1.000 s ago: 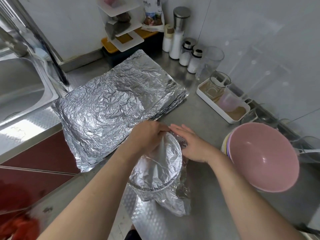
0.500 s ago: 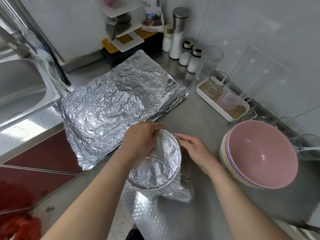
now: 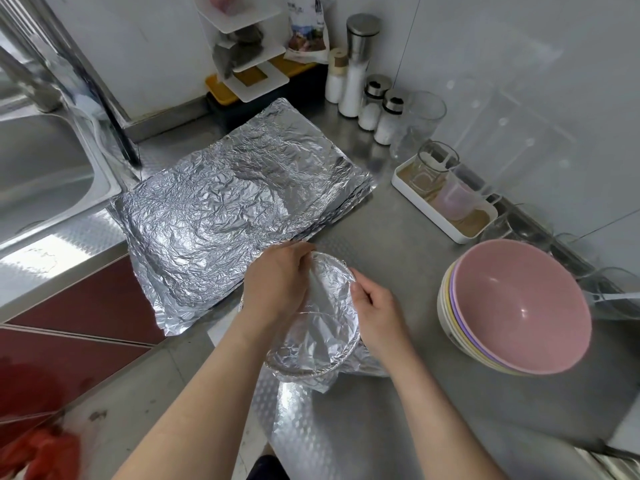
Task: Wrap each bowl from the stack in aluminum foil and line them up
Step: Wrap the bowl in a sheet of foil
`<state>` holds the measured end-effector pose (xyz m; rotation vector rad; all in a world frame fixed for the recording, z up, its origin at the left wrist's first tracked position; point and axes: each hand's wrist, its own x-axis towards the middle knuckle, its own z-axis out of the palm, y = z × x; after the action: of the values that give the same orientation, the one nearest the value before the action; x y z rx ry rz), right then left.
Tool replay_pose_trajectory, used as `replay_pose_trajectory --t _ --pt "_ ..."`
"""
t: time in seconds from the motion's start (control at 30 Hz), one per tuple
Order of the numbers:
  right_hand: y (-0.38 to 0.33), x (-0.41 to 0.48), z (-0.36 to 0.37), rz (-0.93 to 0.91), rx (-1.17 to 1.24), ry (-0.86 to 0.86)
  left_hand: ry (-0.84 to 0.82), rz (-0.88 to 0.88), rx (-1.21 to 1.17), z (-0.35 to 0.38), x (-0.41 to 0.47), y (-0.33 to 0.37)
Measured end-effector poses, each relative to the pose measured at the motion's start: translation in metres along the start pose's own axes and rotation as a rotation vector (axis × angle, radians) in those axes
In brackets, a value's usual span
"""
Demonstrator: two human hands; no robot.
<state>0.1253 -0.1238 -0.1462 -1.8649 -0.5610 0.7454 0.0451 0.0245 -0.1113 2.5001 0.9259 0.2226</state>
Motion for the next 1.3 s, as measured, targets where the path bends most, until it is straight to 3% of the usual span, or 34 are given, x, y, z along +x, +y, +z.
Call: replay_pose_trajectory --t 0.13,0.37,0.57,0.73,0.97,1.3 --pt "-0.007 0.004 -0.002 -0.028 -0.062 0.004 -0.101 -0.069 0.031 -0.013 0.006 0.005" --pt "-0.020 0.024 -0.012 -0.070 -0.183 -0.088 -0.409 0.097 0.056 -0.014 0.028 0.008" --pt "-0.032 0.027 -0.024 -0.022 -0.457 -0.185 -0.293 0.114 0.023 -0.010 0.020 -0.003" --pt "-0.030 0.016 -0.021 -0.235 -0.584 0.157 -0.177 0.019 -0.055 -0.006 0.001 -0.006" --pt "-0.027 0.015 -0.008 -0.227 -0.523 0.211 -0.035 -0.099 -0.292 -0.004 -0.019 -0.006" --pt "-0.024 0.019 -0.002 -0.283 -0.438 0.240 -0.167 -0.209 -0.427 -0.005 -0.008 -0.012"
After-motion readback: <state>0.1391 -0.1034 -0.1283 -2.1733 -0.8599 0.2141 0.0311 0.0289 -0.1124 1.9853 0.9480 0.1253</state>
